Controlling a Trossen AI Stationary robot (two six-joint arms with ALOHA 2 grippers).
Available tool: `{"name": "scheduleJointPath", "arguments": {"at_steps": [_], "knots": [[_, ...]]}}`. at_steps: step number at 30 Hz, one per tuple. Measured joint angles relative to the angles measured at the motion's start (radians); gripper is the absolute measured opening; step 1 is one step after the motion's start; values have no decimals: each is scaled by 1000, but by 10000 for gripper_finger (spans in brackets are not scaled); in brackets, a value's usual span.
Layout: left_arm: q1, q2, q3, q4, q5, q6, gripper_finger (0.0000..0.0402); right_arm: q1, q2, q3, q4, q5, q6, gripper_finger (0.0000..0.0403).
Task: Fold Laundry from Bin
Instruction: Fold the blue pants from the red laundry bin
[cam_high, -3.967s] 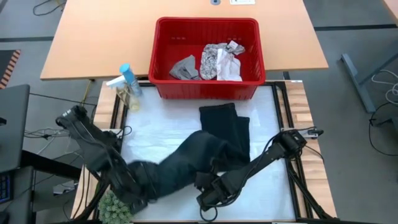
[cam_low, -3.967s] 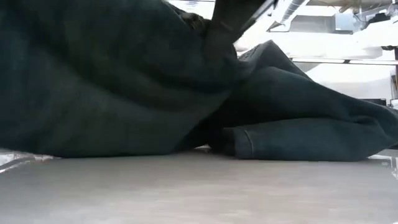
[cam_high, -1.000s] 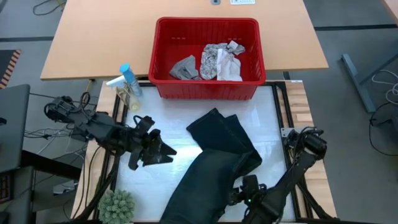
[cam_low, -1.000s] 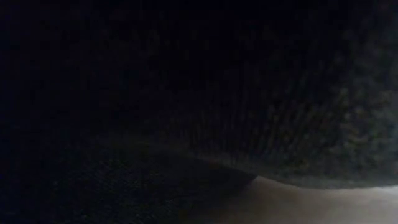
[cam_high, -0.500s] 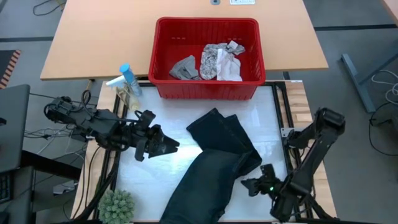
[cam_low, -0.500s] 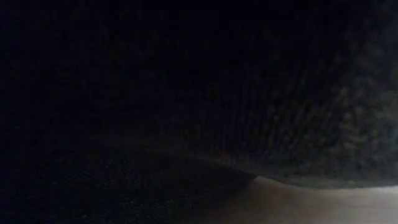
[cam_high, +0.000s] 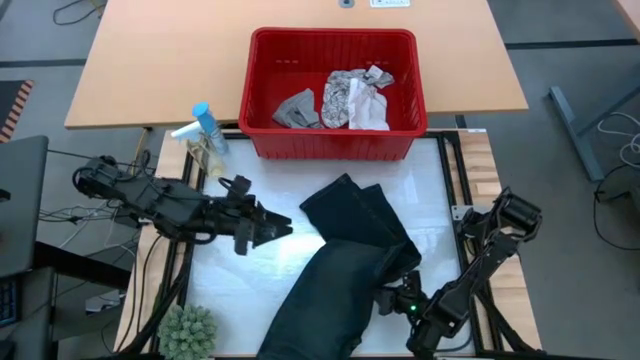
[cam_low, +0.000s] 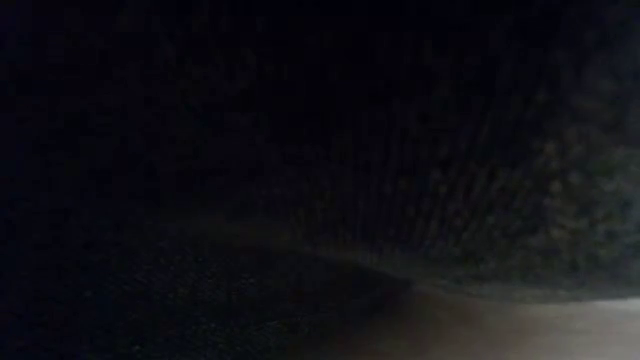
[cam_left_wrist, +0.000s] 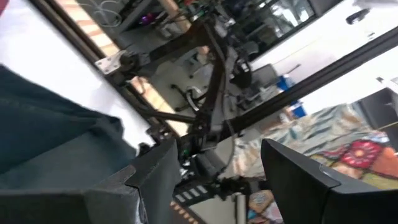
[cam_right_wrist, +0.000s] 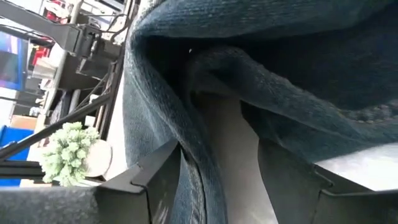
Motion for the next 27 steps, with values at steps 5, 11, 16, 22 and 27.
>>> {"name": "scheduleJointPath", "arguments": {"at_steps": [5, 11, 16, 22, 27], "knots": [[13, 72, 0, -60, 7, 27, 220, -35, -3, 0, 112, 5, -122, 240], [61, 167, 0, -171, 47, 44, 220, -87, -6, 1, 212, -31, -277, 239], [126, 229, 0, -210, 161, 81, 220, -142, -6, 1, 225, -91, -298, 172], [209, 300, 0, -305, 270, 226, 220, -149, -6, 1, 227, -89, -279, 28], [274, 329, -112, -150, 428, 149, 220, -113, -6, 1, 248, -38, -224, 28]]}}
